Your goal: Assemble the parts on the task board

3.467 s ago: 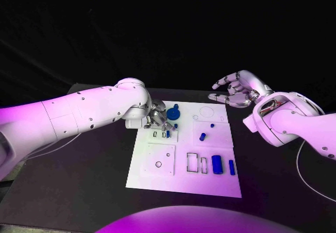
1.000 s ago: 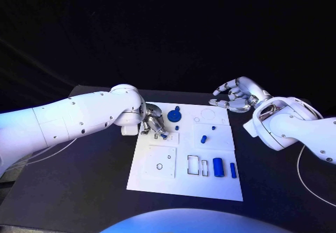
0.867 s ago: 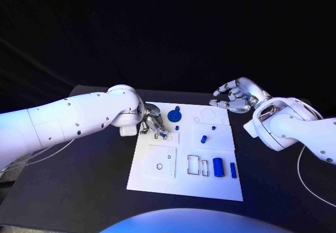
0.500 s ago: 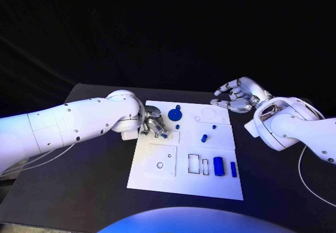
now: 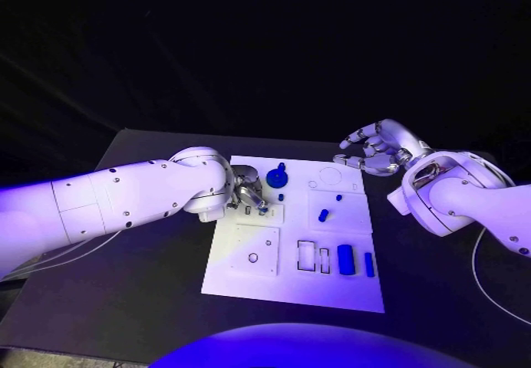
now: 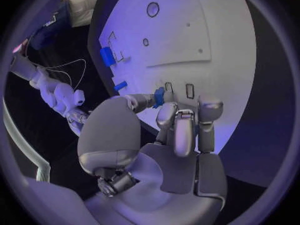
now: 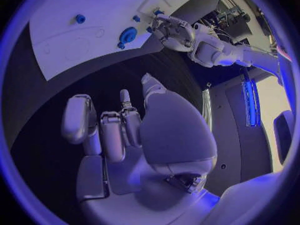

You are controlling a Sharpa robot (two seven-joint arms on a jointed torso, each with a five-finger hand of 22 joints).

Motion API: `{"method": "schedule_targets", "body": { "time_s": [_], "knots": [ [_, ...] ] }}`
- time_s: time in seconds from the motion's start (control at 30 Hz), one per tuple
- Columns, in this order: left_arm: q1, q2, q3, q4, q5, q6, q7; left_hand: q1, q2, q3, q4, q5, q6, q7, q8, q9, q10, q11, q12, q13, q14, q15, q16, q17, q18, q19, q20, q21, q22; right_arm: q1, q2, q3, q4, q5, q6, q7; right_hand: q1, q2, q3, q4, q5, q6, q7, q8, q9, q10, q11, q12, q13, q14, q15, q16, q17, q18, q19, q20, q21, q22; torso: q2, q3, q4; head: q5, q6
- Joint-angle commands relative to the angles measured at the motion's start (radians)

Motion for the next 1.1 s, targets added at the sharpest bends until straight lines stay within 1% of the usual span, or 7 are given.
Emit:
{"method": "schedule_targets", "body": {
  "time_s": [0.03,0.1,0.37,0.43,0.57,0.77,1.1],
  "knots": [
    [-0.002,0.003,0.000,0.006,-0.050,-0.008,0.004,-0.011,0.000,0.206,-0.202,0.008,0.033,-0.026,0.005,0.002,0.010,-0.001,0.008,0.003,0.078,-0.008,0.006,0.170,-0.020,0.008,-0.001,0.003,0.001,-0.001,0.000,0.000,0.001,-0.005,0.009,0.000,-0.010,-0.004,-0.006,0.002,0.004,-0.006,-0.002,0.003,0.002,-0.007,-0.002,-0.006,0.085,0.061,-0.007,-0.004,0.069,0.012,-0.006,0.000,-0.007,0.006,0.001,0.0002,-0.0009,0.006,-0.002],
    [-0.003,0.004,-0.001,0.006,-0.059,-0.002,0.003,-0.018,-0.001,0.211,-0.206,0.014,0.036,-0.028,0.007,0.003,0.014,-0.003,0.010,0.006,0.078,-0.009,0.006,0.170,-0.021,0.010,-0.002,0.005,0.004,-0.001,0.000,0.000,0.001,-0.005,0.009,-0.001,-0.010,-0.004,-0.006,0.002,0.004,-0.006,-0.002,0.003,0.002,-0.007,-0.002,-0.006,0.085,0.061,-0.007,-0.004,0.069,0.012,-0.006,0.000,-0.007,0.006,0.001,0.0003,-0.0012,0.007,-0.002],
    [-0.012,0.006,-0.001,0.000,-0.082,0.008,-0.001,-0.023,-0.001,0.215,-0.209,0.018,0.037,-0.028,0.008,0.004,0.012,-0.003,0.007,-0.002,0.078,-0.010,0.006,0.170,-0.021,0.011,-0.003,0.006,0.005,-0.002,-0.002,0.000,0.002,-0.006,0.004,-0.001,-0.011,-0.003,-0.006,0.002,0.004,-0.006,-0.002,0.004,0.002,-0.007,-0.002,-0.006,0.085,0.061,-0.007,-0.005,0.067,0.013,-0.007,0.000,-0.010,0.004,0.000,-0.0011,-0.0005,0.005,-0.008],
    [-0.013,0.007,-0.001,-0.001,-0.087,0.012,-0.002,-0.025,-0.001,0.216,-0.211,0.020,0.038,-0.029,0.009,0.005,0.012,-0.004,0.007,-0.003,0.078,-0.011,0.006,0.170,-0.020,0.010,-0.004,0.005,0.003,-0.002,-0.002,0.000,0.002,-0.006,0.003,-0.001,-0.011,-0.003,-0.006,0.002,0.004,-0.006,-0.002,0.004,0.002,-0.007,-0.002,-0.006,0.085,0.061,-0.007,-0.005,0.067,0.013,-0.007,0.000,-0.010,0.004,0.000,-0.0009,-0.0007,0.006,-0.009],
    [-0.014,0.007,-0.001,-0.001,-0.092,0.027,-0.005,-0.028,-0.001,0.218,-0.212,0.021,0.039,-0.029,0.010,0.005,0.012,-0.004,0.006,-0.004,0.078,-0.011,0.006,0.170,-0.020,0.011,-0.004,0.006,0.004,-0.002,-0.002,0.000,0.002,-0.006,0.002,-0.001,-0.011,-0.003,-0.006,0.002,0.004,-0.006,-0.002,0.004,0.002,-0.007,-0.002,-0.006,0.085,0.061,-0.007,-0.005,0.067,0.013,-0.007,0.000,-0.010,0.004,0.001,0.0000,-0.0016,0.007,-0.010],
    [-0.015,0.007,-0.001,-0.002,-0.097,0.041,-0.007,-0.029,-0.001,0.219,-0.213,0.023,0.039,-0.030,0.010,0.005,0.010,-0.005,0.004,-0.009,0.079,-0.011,0.006,0.170,-0.021,0.012,-0.004,0.007,0.006,-0.002,-0.004,0.000,0.002,-0.006,0.002,-0.001,-0.012,-0.003,-0.006,0.002,0.004,-0.006,-0.002,0.005,0.002,-0.008,-0.002,-0.007,0.084,0.061,-0.007,-0.005,0.067,0.013,-0.007,0.000,-0.011,0.003,0.001,-0.0004,0.0000,0.008,-0.012],
    [-0.015,0.006,-0.001,-0.003,-0.102,0.056,-0.009,-0.030,-0.001,0.220,-0.214,0.023,0.039,-0.030,0.010,0.005,0.009,-0.005,0.003,-0.012,0.079,-0.011,0.006,0.170,-0.021,0.012,-0.005,0.007,0.006,-0.002,-0.004,0.000,0.002,-0.006,0.002,-0.002,-0.012,-0.003,-0.006,0.002,0.004,-0.006,-0.002,0.005,0.002,-0.008,-0.002,-0.007,0.084,0.061,-0.007,-0.005,0.067,0.013,-0.007,0.000,-0.011,0.003,0.000,0.0002,-0.0010,0.009,-0.015]
  ]
}}
